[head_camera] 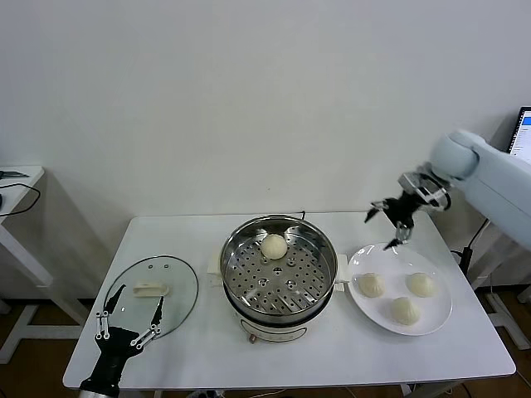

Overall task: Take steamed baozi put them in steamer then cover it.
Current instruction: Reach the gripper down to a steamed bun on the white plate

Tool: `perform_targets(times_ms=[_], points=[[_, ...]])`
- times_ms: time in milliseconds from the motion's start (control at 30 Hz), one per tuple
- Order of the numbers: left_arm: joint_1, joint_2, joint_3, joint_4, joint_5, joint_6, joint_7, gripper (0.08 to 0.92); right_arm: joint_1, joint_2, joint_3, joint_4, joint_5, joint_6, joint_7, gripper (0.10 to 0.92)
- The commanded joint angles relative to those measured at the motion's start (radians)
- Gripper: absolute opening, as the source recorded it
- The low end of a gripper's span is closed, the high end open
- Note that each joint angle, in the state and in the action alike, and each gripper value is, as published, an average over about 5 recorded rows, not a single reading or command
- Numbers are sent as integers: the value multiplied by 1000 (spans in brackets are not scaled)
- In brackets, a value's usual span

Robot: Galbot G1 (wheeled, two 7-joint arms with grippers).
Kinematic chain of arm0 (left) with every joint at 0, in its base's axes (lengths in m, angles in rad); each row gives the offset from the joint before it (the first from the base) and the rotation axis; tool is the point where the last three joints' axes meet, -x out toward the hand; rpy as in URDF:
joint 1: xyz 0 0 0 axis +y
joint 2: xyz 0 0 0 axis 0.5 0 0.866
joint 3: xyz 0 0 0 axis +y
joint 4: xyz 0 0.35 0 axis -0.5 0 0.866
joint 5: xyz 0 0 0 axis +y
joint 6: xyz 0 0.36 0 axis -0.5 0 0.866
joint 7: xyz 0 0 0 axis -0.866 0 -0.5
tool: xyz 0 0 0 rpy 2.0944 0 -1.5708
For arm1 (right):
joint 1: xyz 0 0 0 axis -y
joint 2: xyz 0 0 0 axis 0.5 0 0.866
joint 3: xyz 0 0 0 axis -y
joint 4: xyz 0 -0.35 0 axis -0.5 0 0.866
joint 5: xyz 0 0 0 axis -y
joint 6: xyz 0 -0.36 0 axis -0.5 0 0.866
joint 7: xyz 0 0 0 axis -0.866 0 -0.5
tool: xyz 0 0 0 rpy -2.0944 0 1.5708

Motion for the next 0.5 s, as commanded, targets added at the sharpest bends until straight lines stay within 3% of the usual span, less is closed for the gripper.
perform_targets(times_ms=[33, 500], points=[[0, 0, 1, 2, 0, -2, 0, 823, -135, -68, -32, -4, 43, -110, 119, 823], [9, -9, -6, 1, 0, -4, -1, 823, -198, 34, -25, -25, -6, -134, 191, 823]])
